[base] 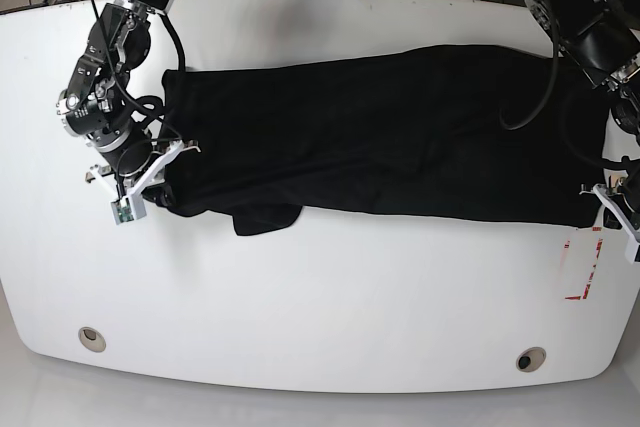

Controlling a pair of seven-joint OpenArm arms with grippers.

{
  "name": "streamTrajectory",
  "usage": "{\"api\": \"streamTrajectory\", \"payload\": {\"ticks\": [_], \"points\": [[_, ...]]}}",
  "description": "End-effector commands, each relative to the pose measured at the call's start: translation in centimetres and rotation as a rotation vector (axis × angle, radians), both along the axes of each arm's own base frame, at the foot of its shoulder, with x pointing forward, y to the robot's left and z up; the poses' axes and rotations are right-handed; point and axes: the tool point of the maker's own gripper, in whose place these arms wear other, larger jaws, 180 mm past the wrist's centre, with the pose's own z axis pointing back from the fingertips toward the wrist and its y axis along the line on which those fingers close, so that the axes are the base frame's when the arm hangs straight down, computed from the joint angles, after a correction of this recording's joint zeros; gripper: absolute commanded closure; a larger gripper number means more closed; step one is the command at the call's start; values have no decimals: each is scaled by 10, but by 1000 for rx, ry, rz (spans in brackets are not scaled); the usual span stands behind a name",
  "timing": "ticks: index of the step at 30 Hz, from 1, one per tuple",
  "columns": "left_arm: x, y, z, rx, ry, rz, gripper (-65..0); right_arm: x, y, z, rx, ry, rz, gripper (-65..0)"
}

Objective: Fold the T-shirt properly
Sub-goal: 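Adjust both grippers on the shirt corners, tightening the grasp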

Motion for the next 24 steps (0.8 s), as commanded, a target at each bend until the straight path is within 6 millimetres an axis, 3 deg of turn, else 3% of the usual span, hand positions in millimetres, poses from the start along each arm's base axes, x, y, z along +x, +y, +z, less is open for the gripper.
{"api": "streamTrajectory", "payload": {"ticks": [1, 5, 10, 12, 21, 24], "points": [[6, 4, 15, 19, -41, -2, 0, 8, -8, 20, -22, -61, -1, -2], [4, 4, 10, 13, -26, 1, 0, 8, -8, 19, -22, -57, -1, -2], [3, 5, -16, -46, 33, 9, 0, 7, -6, 18, -14, -55, 1, -2], [2, 5, -31, -83, 59, 13, -32, 6, -6, 17, -13, -50, 0, -2], [25, 3, -62, -257, 21, 30, -442, 1, -6, 11, -10, -33, 1, -2], [33, 4, -67, -308, 8, 42, -476, 1, -6, 11, -10, -33, 1, -2]]}}
